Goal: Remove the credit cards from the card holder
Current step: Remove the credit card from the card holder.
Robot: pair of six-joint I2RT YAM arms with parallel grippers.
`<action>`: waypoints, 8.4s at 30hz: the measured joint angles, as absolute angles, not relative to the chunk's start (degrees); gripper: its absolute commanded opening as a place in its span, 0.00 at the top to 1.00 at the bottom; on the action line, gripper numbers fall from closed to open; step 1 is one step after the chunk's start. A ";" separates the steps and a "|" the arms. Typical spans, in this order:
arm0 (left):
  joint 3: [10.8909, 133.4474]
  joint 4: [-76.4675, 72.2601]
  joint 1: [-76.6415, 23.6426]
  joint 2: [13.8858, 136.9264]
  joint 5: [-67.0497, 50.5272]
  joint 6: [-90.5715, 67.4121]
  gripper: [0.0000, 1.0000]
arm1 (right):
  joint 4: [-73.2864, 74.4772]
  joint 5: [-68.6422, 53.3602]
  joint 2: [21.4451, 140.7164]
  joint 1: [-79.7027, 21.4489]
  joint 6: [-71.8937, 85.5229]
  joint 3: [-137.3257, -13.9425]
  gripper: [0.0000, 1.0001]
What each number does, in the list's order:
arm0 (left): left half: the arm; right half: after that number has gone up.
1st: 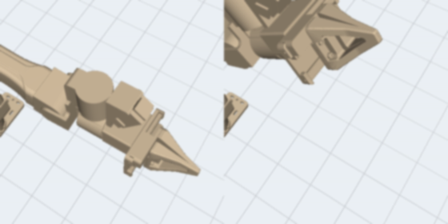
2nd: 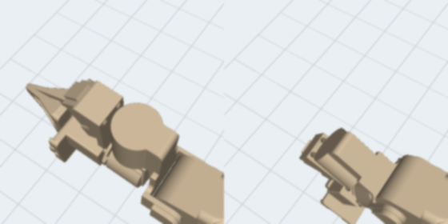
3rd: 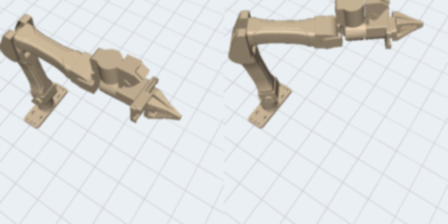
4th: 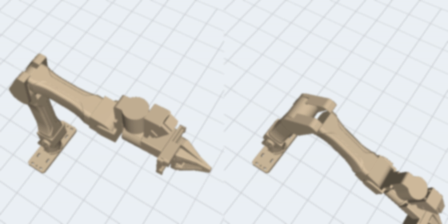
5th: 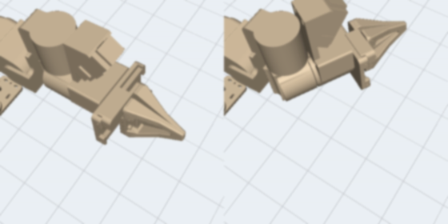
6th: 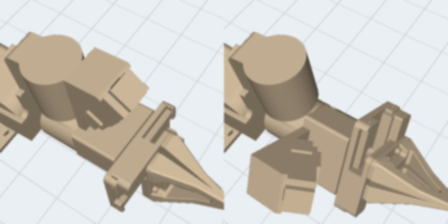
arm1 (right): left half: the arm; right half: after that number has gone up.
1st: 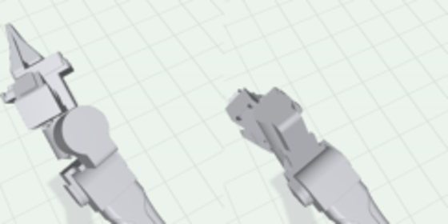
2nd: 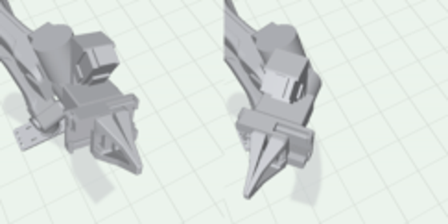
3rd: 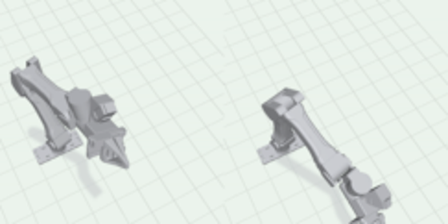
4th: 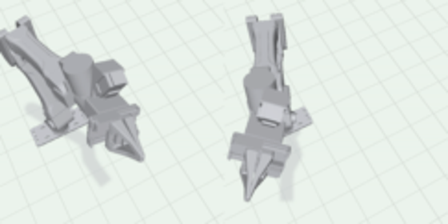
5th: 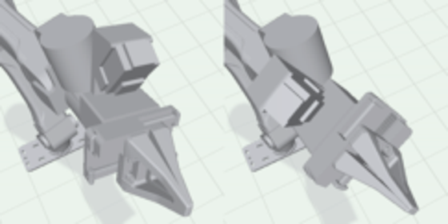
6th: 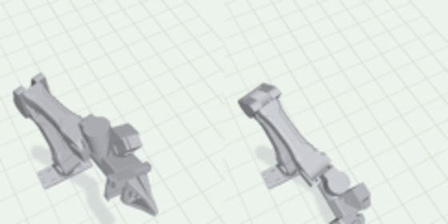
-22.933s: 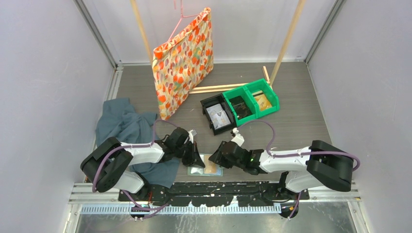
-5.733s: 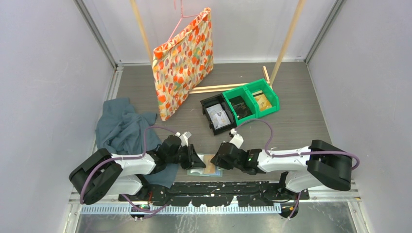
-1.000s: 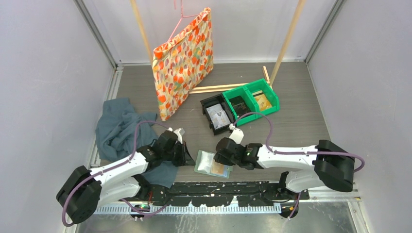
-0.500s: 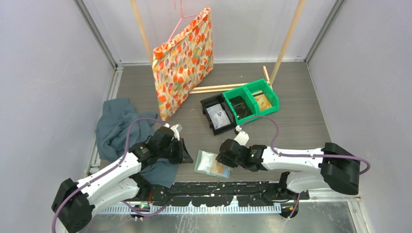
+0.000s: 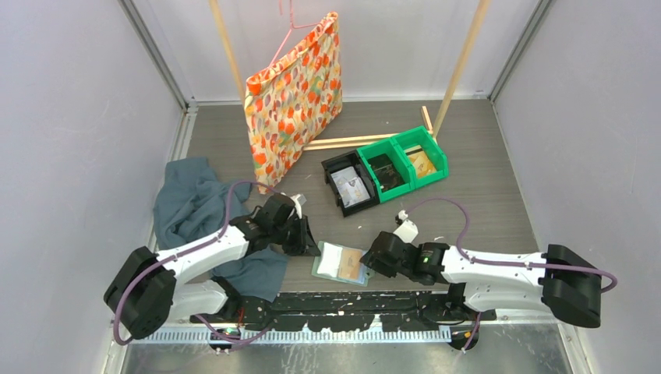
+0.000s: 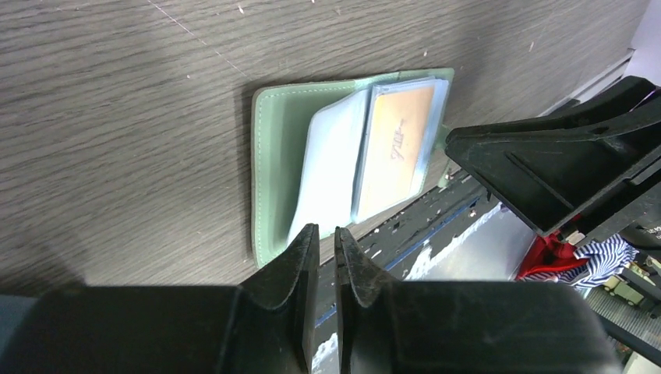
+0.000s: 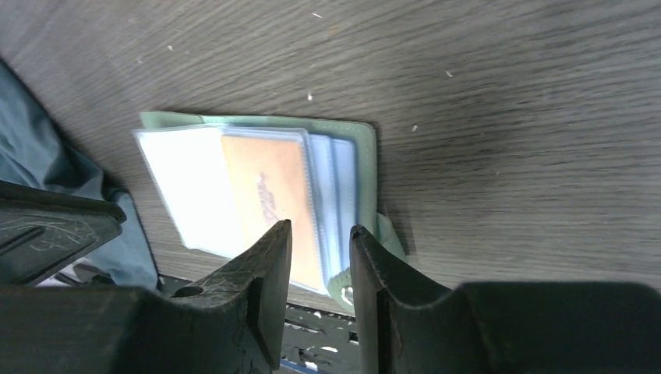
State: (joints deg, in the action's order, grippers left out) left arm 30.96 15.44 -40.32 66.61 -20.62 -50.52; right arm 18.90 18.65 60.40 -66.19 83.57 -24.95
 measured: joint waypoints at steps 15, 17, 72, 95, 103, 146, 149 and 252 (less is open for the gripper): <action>26.00 12.49 -40.32 73.49 -22.72 -49.43 0.87 | 13.72 19.64 61.89 -66.54 82.32 -25.34 0.62; 25.98 12.10 -40.32 73.65 -22.79 -49.45 0.87 | 13.37 19.68 62.54 -66.57 82.74 -25.50 0.62; 25.56 2.68 -39.99 79.90 -28.97 -51.22 0.90 | 17.28 19.14 58.65 -66.65 84.86 -25.21 0.62; 24.86 2.79 -39.99 78.56 -27.83 -51.86 0.91 | 12.03 15.31 67.16 -66.65 75.96 -32.69 0.62; 24.14 3.73 -39.99 76.77 -26.81 -51.88 0.91 | 12.51 15.33 67.26 -66.65 75.64 -32.69 0.62; 26.59 -5.78 -39.94 84.53 -29.87 -56.38 0.91 | -8.69 14.92 71.02 -65.98 87.26 -18.96 0.67; 26.89 -6.04 -39.94 85.36 -30.55 -56.60 0.91 | -7.31 15.07 71.00 -65.98 88.27 -19.00 0.67; 32.23 -16.91 -46.52 93.65 -34.17 -64.55 0.70 | 2.46 20.69 43.83 -63.51 85.19 -6.79 0.66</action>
State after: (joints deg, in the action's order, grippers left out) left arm 32.23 -16.91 -46.52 93.65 -34.17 -64.55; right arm 2.46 20.69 43.83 -63.51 85.19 -6.79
